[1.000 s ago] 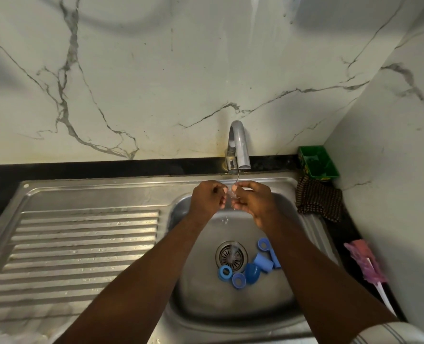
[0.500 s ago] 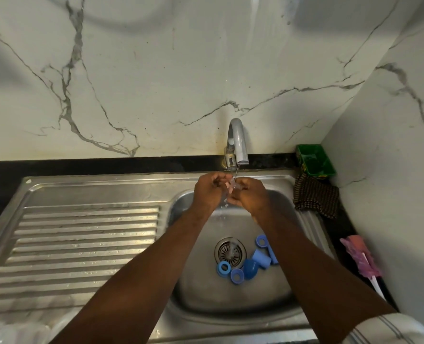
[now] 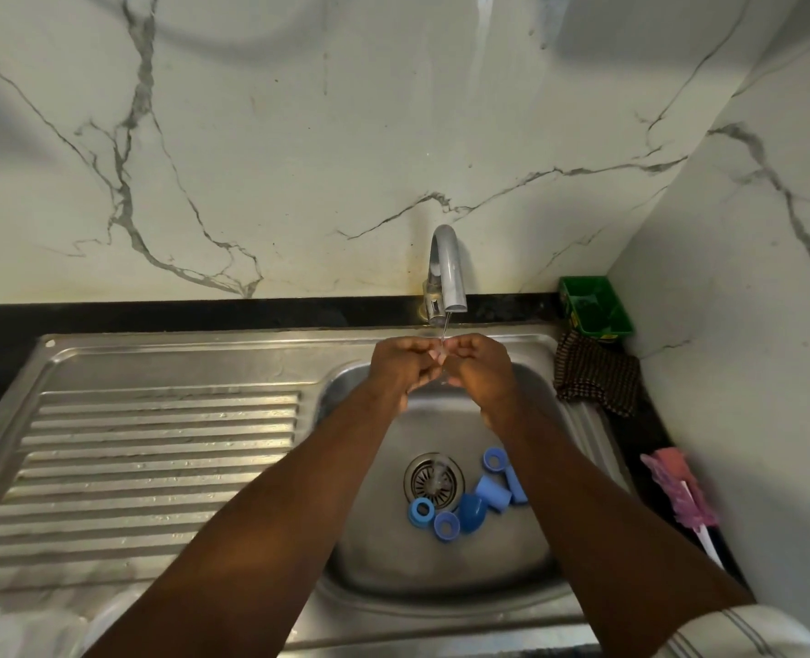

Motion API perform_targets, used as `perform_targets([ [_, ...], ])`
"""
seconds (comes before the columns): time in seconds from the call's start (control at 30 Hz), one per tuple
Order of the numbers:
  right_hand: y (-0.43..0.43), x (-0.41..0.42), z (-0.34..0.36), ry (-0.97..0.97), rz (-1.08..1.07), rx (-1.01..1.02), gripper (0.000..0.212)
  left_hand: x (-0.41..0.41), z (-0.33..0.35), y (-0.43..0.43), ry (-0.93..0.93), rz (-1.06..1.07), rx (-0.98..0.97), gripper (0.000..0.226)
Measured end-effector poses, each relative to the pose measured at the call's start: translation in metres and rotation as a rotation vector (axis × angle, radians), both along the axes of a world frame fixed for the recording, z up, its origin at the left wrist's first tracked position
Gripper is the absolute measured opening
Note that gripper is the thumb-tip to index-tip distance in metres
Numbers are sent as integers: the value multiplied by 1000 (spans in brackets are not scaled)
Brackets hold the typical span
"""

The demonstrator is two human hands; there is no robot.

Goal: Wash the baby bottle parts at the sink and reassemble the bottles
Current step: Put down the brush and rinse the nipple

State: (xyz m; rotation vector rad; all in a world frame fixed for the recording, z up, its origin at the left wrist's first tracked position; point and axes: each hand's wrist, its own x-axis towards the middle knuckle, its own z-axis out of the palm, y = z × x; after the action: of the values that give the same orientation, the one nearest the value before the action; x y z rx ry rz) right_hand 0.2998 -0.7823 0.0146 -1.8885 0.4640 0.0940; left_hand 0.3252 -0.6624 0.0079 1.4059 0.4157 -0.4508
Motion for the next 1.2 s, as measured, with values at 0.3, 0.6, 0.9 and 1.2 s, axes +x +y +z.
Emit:
perform_targets([
  [0.3,8,-4,7,-10,134,-31,17,-4,4,19,-169,-19,340,7],
  [0.6,10,-43,8,37,120,162,15,-58,10,35,-139,-107,167,15],
  [0.9,11,-75,6,57,141,172,23,-103,-3,21,-275,82,302,8],
  [1.2,6,-94,25,-58,117,32,25,-122,15,10,-451,52,336,11],
])
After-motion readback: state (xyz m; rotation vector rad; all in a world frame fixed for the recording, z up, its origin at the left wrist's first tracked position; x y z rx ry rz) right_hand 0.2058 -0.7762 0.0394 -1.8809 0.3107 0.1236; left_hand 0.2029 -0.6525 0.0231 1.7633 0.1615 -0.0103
